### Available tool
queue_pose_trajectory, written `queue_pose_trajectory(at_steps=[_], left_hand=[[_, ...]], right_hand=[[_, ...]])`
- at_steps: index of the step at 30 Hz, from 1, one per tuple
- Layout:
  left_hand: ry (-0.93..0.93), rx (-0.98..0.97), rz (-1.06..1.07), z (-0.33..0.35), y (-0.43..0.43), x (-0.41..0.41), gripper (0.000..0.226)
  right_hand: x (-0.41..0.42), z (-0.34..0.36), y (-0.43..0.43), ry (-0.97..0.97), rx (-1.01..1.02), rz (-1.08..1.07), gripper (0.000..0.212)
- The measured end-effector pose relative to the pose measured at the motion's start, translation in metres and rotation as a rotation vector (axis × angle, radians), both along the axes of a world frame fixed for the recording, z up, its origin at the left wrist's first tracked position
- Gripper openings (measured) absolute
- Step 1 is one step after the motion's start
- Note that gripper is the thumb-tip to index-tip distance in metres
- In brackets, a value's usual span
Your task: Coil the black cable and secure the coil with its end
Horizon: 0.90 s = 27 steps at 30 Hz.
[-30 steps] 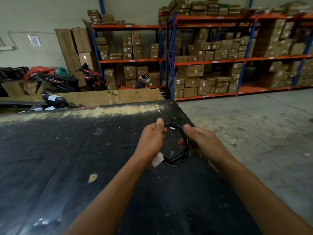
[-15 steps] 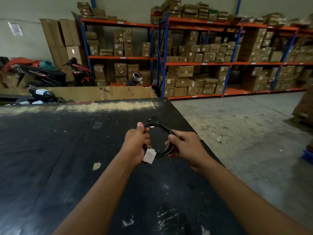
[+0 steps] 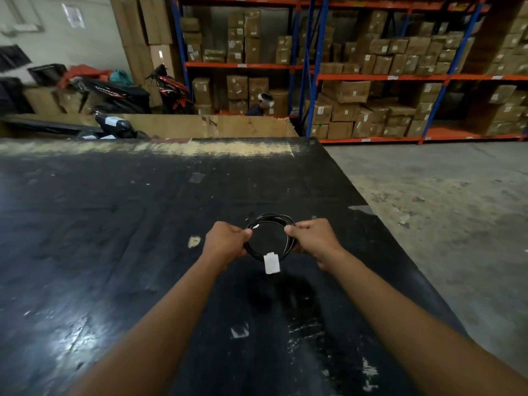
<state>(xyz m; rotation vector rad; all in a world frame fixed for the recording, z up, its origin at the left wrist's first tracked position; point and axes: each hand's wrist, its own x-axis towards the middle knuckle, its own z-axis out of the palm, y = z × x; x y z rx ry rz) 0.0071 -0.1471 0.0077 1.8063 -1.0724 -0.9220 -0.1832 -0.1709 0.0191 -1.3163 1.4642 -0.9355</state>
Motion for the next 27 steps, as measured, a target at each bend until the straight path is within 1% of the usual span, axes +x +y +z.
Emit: queue_pose_trajectory(at_steps=[2,4,7,10,15,18,20,21,23,24,27], left_hand=[[0.009,0.04,0.025,-0.014,-0.011,0.003,0.018],[0.006,0.071,0.03,-0.024,-0.019,0.004,0.013],[0.027,0.056,0.115,-0.035,-0.031,0.002,0.002],[0.024,0.032,0.197,-0.041,-0.044,-0.002,0.009],[-0.051,0.046,0.241,-0.053,-0.052,-0.004,0.014],[-0.108,0.055,0.243,-0.056,-0.056,-0.003,0.016],[-0.139,0.051,0.242,-0.056,-0.057,-0.003,0.012],[-0.155,0.042,0.24,-0.056,-0.056,-0.003,0.013],[-0.19,0.024,0.243,-0.057,-0.051,-0.004,0.026],[-0.199,0.019,0.245,-0.057,-0.047,-0.003,0.028],[-0.184,0.023,0.234,-0.058,-0.038,0.003,0.022]], right_hand=[[0.004,-0.014,-0.014,0.062,0.033,0.047,0.019],[0.006,-0.024,-0.026,0.088,0.046,0.019,0.016],[0.007,-0.032,-0.045,0.183,0.04,-0.03,0.021],[0.009,-0.038,-0.062,0.235,0.024,-0.027,0.022],[0.015,-0.054,-0.072,0.319,0.041,-0.028,0.019],[0.015,-0.058,-0.075,0.315,0.058,-0.034,0.022],[0.014,-0.06,-0.076,0.287,0.068,-0.047,0.023],[0.013,-0.062,-0.077,0.267,0.063,-0.057,0.024],[0.011,-0.064,-0.076,0.197,0.053,-0.085,0.025],[0.01,-0.064,-0.075,0.146,0.061,-0.097,0.025],[0.005,-0.065,-0.074,0.042,0.105,-0.078,0.017]])
